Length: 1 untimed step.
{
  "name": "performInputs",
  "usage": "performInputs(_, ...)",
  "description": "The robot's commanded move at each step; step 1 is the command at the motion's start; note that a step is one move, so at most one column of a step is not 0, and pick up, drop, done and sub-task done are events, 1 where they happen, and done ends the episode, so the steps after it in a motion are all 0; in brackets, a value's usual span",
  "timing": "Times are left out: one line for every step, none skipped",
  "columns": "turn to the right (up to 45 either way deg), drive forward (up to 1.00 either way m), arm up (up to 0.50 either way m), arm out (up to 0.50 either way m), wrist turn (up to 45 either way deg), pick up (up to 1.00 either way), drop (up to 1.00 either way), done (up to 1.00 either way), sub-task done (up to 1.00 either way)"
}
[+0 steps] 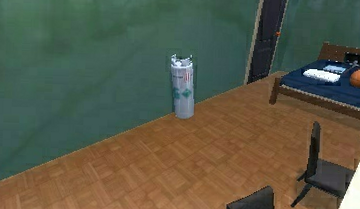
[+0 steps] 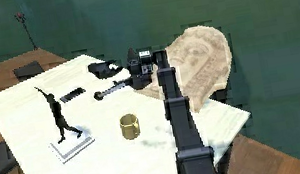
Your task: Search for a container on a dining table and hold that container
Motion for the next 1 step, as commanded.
performInputs(0.0, 0.0, 0.0, 0.0, 24.0, 0.0, 0.0, 0.0, 0.0)
